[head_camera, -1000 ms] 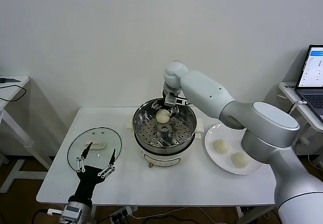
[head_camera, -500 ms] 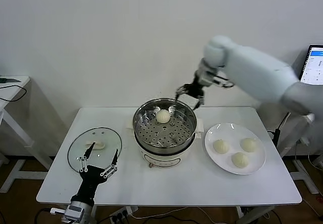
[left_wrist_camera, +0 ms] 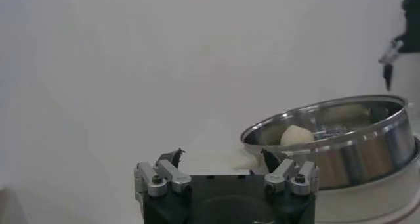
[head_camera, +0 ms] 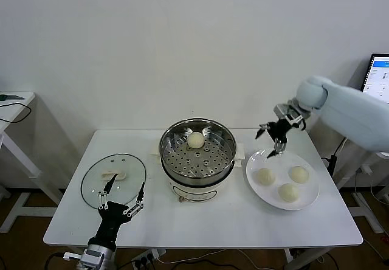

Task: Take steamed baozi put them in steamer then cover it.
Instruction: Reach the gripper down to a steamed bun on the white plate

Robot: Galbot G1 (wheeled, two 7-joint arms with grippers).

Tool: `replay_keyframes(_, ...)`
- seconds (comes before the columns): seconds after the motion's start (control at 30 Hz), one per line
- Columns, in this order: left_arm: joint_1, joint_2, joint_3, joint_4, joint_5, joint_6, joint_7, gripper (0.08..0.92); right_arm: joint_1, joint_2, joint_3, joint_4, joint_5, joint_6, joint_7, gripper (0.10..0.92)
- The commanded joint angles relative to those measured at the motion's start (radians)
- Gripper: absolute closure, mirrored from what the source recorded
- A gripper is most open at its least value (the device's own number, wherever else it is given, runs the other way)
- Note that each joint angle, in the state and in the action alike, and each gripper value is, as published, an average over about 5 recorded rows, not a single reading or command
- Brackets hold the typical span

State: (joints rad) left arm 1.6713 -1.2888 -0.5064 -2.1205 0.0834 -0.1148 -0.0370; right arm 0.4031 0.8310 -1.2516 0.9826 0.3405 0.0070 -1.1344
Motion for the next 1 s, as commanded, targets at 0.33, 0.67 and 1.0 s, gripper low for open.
replay_keyframes(0.33,0.013,0.005,-0.003,0.007,0.003,-0.002,-0.001,0.177,-0.217,0.071,0.082,-0.151,-0.046,-0.156,0.066,0.203)
replay_keyframes(0.67,0.01,0.003,-0.003,0.017,0.003,-0.002,-0.002,0.177,-0.247,0.094,0.112,-0.195,-0.086,-0.143,0.064,0.203)
replay_keyframes(1.0,0.006,-0.001,-0.003,0.021,0.003,-0.004,-0.004,0.177,-0.236,0.099,0.122,-0.191,-0.099,-0.132,0.066,0.361)
